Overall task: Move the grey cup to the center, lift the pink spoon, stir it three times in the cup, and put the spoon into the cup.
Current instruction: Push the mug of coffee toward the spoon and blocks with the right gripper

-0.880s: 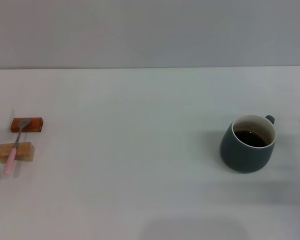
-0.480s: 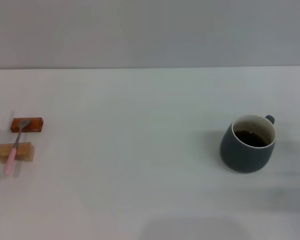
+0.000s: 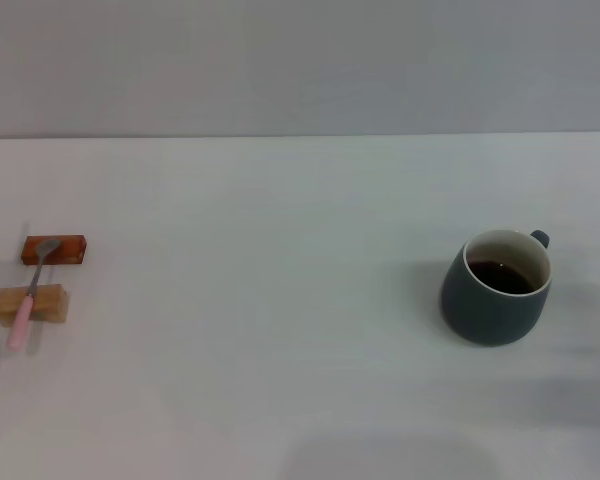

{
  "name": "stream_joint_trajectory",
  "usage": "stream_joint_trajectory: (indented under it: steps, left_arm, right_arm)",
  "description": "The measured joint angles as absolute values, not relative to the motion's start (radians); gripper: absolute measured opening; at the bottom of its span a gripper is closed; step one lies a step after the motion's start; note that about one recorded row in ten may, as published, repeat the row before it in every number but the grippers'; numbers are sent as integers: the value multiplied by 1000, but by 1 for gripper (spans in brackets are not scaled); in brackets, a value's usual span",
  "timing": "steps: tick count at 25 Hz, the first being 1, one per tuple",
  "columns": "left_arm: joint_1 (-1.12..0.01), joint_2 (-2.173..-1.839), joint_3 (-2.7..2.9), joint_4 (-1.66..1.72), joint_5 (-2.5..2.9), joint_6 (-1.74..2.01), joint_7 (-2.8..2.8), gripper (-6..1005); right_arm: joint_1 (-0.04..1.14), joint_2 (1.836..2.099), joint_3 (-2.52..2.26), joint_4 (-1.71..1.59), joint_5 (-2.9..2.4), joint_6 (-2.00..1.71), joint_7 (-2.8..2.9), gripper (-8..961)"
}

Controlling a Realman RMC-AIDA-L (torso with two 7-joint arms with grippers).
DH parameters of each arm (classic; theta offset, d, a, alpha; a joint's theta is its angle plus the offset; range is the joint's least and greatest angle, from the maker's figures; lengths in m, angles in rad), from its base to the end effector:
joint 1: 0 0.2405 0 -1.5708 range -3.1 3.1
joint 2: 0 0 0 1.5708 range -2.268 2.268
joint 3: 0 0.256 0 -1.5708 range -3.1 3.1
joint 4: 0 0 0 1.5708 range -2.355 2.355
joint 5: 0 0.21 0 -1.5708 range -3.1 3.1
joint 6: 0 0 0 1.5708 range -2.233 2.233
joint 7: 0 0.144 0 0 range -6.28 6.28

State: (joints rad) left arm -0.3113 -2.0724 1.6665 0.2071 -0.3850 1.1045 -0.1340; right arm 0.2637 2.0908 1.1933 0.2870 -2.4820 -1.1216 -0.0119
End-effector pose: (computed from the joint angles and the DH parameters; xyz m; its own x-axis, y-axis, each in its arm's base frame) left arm -0.3779 0.3075 0.0276 0.7215 -0.0220 0.6920 0.6903 0.1001 -0.7165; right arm 0.3634 0.2974 0.0058 0.7511 0.0267 -0.6597 -0.6592 0.0841 -0.7472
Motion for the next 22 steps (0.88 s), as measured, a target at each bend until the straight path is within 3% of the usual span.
stream_joint_trajectory:
  steps: [13, 18, 22]
  left_arm:
    - [-313, -2072, 1666, 207, -385, 1104, -135, 819]
    - [-317, -2072, 1666, 206, -385, 1104, -133, 817]
    - [-317, -2071, 1666, 207, -385, 1104, -132, 816]
  right_arm:
    - [257, 2091, 1120, 268, -2482, -1117, 24, 508]
    - [240, 2091, 1114, 270, -2482, -1115, 24, 269]
    - [220, 2091, 1085, 276, -2481, -1114, 25, 201]
